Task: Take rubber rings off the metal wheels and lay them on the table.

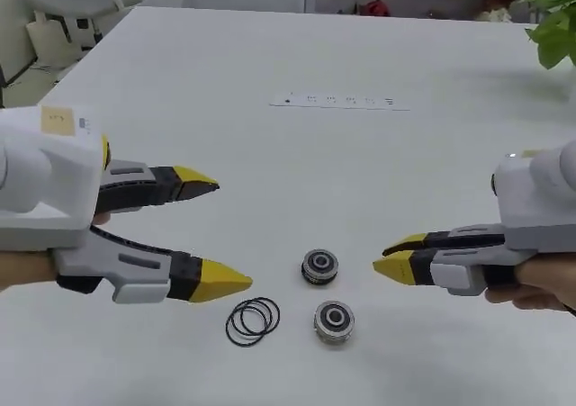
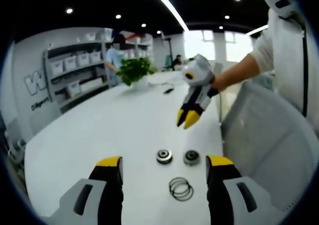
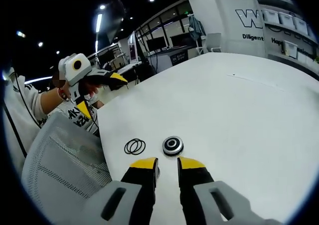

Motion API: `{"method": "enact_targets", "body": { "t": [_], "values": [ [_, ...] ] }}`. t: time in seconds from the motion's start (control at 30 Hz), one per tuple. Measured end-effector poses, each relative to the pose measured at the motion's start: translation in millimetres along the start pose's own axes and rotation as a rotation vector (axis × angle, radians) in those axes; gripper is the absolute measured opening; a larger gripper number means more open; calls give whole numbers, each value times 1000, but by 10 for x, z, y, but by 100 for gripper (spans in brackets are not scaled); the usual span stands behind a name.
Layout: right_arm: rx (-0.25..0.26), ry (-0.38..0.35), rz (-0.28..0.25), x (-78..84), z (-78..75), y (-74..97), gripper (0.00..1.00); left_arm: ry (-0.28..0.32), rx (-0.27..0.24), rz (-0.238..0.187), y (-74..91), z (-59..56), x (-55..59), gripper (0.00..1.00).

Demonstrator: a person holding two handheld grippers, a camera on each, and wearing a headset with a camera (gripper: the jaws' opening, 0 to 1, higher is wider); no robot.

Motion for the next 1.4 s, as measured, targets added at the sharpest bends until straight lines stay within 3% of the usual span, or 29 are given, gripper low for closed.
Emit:
{"method": "enact_targets", "body": {
  "t": [0.67, 0.93, 1.07, 1.4],
  "values": [
    [-51, 1, 13, 45, -95, -169, 15, -14, 40, -30, -448, -17, -147, 61],
    [-71, 7, 30, 77, -141, -286, 16, -18, 63, -18, -664, -40, -111, 55],
    [-80, 21, 38, 97, -150, -350, 16, -24, 82, -18, -735, -88, -96, 45],
    [-90, 45, 74, 141, -253, -471, 18, -23, 114, -8, -945, -135, -17, 40]
  ]
}}
Point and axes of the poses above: the centre of the closed fingertips' face, and the gripper's own axes: y roughly backward along the fingers, z roughly to its left, x roughly out of its underside, the point moved 2 cm from there along y, roughly backward along the fingers, and after that the axes turned 14 degrees about -x, right-handed, at the moved point
